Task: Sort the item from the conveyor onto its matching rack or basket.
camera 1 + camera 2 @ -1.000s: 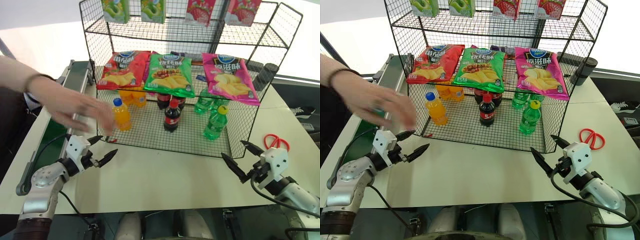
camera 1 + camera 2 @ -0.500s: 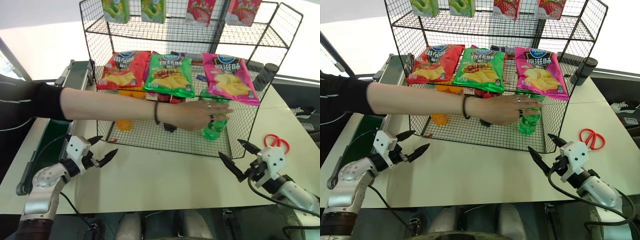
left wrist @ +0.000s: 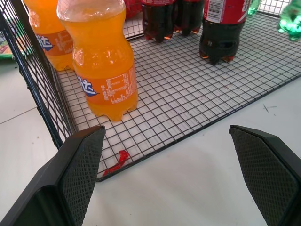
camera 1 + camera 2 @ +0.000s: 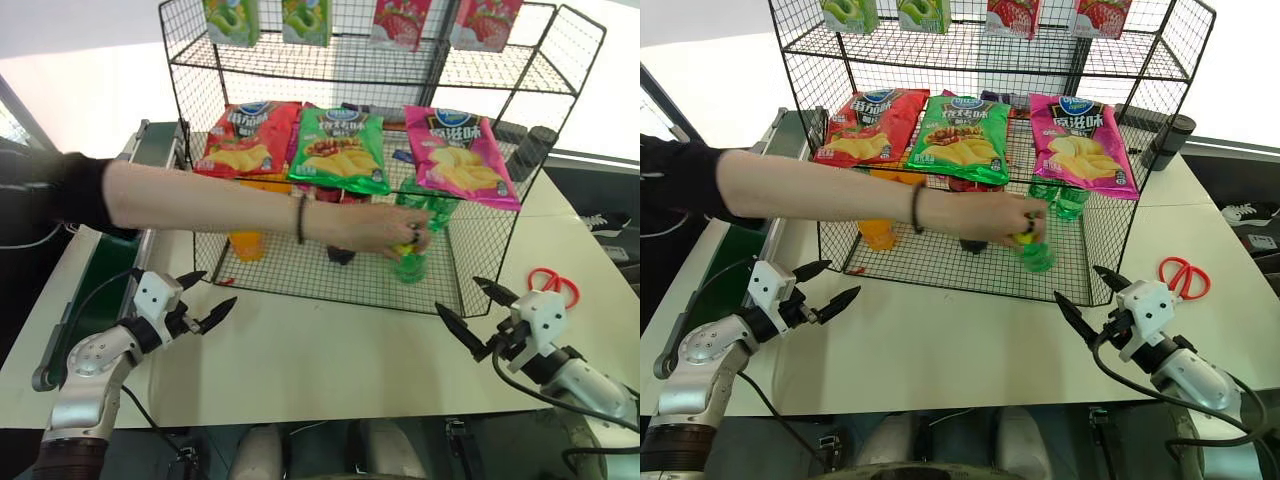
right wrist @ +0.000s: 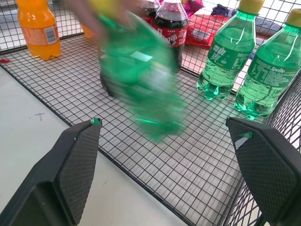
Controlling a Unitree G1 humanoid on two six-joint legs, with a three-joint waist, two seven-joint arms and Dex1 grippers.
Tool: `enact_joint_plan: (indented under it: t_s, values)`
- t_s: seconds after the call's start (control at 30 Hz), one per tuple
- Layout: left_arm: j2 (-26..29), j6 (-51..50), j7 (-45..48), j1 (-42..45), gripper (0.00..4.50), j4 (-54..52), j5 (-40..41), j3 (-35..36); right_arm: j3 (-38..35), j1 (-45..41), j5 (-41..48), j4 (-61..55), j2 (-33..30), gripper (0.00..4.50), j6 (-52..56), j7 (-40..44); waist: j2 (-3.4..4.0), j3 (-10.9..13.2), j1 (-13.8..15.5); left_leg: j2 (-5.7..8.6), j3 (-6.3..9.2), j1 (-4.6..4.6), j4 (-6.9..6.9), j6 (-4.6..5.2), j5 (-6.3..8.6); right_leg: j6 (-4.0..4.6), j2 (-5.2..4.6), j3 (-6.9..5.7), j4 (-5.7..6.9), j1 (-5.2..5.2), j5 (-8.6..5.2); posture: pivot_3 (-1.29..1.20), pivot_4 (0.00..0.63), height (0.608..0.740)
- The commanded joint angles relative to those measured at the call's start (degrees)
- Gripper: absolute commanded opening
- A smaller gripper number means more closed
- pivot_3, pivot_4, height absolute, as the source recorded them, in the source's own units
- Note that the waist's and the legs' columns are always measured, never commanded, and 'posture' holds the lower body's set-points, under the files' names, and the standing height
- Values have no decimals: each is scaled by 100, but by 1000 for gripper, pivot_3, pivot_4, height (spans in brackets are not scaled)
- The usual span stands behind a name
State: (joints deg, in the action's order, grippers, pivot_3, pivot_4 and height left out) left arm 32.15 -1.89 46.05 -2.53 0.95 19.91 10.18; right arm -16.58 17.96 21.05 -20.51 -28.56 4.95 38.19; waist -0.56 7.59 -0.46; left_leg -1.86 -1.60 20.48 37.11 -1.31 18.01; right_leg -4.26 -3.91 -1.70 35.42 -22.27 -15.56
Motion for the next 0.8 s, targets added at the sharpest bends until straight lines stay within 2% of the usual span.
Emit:
enact_joint_plan:
  t_s: [0.03, 0.4, 0.8]
  values:
    - [-2, 32, 8, 73, 4500, -153, 22, 22, -27, 45, 14, -110, 26, 4401, -102, -22, 0, 0, -1, 0, 0, 0, 0, 0, 0, 0, 0, 0, 0, 0, 0, 0, 150, 740]
    - [-73, -131, -162, -4, 4500, -313, 137, 153, 79, -126, 37, -122, -3, 4401, 0, -18, 0, 0, -7, 0, 0, 0, -1, 0, 0, 0, -1, 0, 0, -1, 0, 0, 150, 740]
    - [-187, -863, -800, -228, 4500, -865, 844, 1012, 368, -475, 38, -46, -19, 4401, 121, 38, 0, 0, -10, 1, 0, 0, -2, 0, 0, 0, -7, -1, 0, -2, 0, 0, 150, 740]
